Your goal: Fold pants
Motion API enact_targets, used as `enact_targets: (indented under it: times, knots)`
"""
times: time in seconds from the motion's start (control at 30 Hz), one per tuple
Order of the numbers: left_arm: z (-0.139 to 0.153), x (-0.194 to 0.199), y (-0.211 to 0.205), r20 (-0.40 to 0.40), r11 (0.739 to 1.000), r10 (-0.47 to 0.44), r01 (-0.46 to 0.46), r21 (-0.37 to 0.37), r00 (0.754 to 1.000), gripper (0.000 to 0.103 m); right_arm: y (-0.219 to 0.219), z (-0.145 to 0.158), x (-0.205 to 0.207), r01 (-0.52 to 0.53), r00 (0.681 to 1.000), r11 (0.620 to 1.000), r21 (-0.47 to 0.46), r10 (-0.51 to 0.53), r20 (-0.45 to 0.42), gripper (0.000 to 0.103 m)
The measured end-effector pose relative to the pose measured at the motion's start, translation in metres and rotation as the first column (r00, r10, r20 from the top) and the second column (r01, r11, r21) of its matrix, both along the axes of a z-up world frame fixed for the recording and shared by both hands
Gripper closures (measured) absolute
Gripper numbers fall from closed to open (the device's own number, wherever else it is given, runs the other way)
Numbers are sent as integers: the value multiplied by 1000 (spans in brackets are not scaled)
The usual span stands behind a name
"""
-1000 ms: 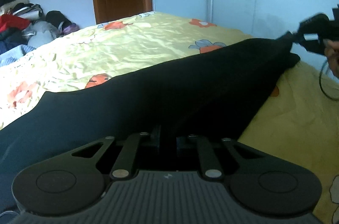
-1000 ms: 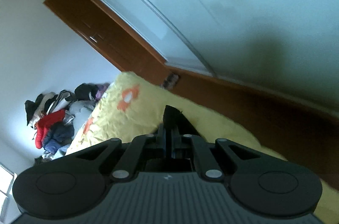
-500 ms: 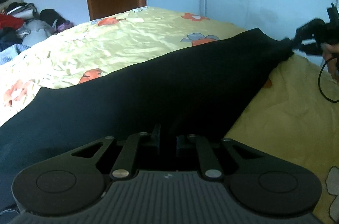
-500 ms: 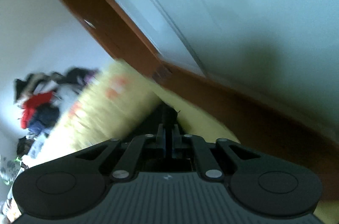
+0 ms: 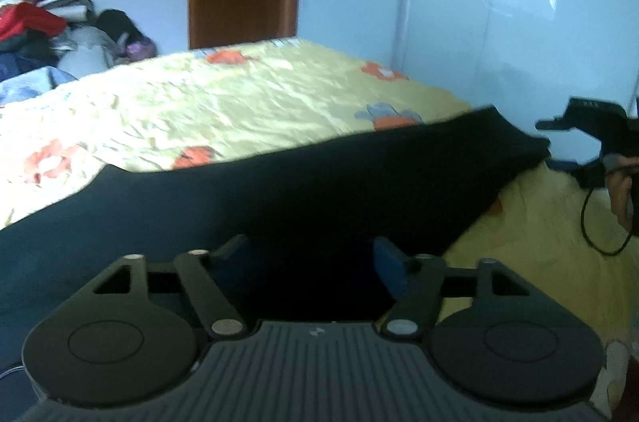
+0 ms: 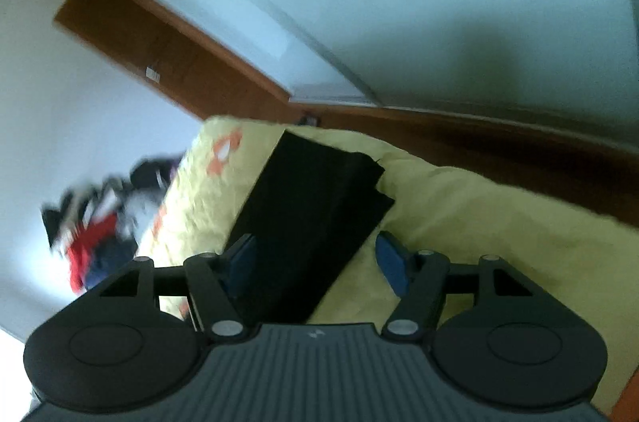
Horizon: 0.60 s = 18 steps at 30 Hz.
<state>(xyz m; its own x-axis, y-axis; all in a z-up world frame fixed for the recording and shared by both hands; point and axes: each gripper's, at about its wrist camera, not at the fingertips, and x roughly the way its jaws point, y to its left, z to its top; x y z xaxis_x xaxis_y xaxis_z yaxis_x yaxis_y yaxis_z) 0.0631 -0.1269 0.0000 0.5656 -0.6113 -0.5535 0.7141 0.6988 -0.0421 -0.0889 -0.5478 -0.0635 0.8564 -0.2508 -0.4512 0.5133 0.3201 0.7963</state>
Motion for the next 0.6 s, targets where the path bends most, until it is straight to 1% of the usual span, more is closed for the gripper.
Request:
enact_targets:
  times: [0.07,0.17,0.2,0.23,0.27,0.3,0.33,0.4,0.5,0.53,0.6]
  knots:
    - [4,2,0,9,999,25,-25,-24,1000,27,-4,-4,5,13,1000,1000,-6,-13,20,39]
    - [6,2,4,13,998,51,-50,-31,999,24,1,-6,14,24,1000,999,-34,-24,18,39]
    - [5,3,5,21,998,63,-62,-28,998,22,-1,-8,19,25,1000,999,-45,-24,18,45]
    - [5,3,5,31,997,81,-80,-21,996,19,-3,-9,23,21,1000,998,-52,-21,9,53]
    - [4,3,10,39,995,100,-99,-16,994,18,-5,-12,26,19,1000,999,-48,-19,5,73]
    - [3,5,11,43,993,118,-117,-11,992,18,-9,-16,26,25,1000,999,-36,-24,10,87]
    - [2,6,14,42,991,132,-131,-8,990,18,-11,-18,24,26,999,999,-34,-26,21,91]
    - [1,12,19,25,987,158,-158,-1,987,18,-11,-11,17,35,999,997,-66,-32,44,95]
    - [-2,19,26,-7,982,188,-188,-8,982,17,-2,12,9,31,997,982,-187,-16,81,95]
    - [-3,21,28,-22,980,198,-198,-13,980,17,0,17,10,22,997,977,-213,-6,76,95]
    - [-4,26,32,-59,974,221,-223,-27,973,17,-1,19,17,1,999,974,-227,9,44,95]
